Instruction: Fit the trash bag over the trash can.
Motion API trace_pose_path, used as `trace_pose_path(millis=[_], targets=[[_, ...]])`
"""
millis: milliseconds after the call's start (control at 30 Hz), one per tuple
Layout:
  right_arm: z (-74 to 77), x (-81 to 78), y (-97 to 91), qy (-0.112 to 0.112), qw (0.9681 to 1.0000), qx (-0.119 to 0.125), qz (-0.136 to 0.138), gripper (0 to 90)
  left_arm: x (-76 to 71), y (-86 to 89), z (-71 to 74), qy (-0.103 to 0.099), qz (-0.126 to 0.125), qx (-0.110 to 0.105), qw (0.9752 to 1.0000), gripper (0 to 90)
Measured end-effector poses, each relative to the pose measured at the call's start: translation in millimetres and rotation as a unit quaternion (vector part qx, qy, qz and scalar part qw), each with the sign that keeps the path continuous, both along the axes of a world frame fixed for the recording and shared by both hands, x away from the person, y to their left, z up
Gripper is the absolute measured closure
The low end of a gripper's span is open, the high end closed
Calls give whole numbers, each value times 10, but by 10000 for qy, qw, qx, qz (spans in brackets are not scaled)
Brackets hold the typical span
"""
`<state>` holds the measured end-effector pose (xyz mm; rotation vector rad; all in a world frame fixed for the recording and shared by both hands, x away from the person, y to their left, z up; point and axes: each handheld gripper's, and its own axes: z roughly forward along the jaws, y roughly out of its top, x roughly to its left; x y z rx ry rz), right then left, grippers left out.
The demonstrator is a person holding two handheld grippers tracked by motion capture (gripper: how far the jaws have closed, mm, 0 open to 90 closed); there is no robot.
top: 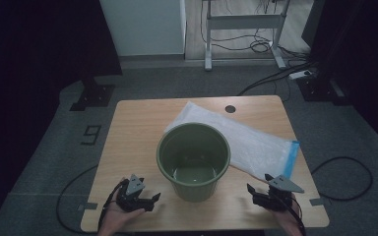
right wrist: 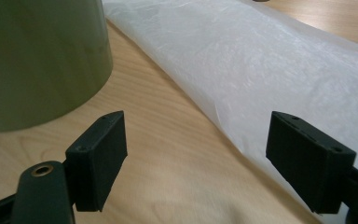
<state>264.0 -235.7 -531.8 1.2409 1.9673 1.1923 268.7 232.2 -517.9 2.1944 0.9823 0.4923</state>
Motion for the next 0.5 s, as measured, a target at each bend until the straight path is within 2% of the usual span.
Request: trace_pose_path(millis=[67, 200, 367, 500], targets=[[-10, 80, 59, 73, 10000, -41, 18, 196, 16, 53, -33, 61, 69, 58, 9999, 143], [-31, 258, 145, 203, 9996, -178, 1, 200, 58, 119, -81, 146, 183, -4, 9997, 141], [-38, 517, 208, 460, 9986, -241, -65, 226, 101, 165, -167, 275, 270, 119, 9992, 140], [-89, 676, 252, 656, 9967, -455, -115, 263, 124, 174, -194, 293, 326, 157, 9989, 141]])
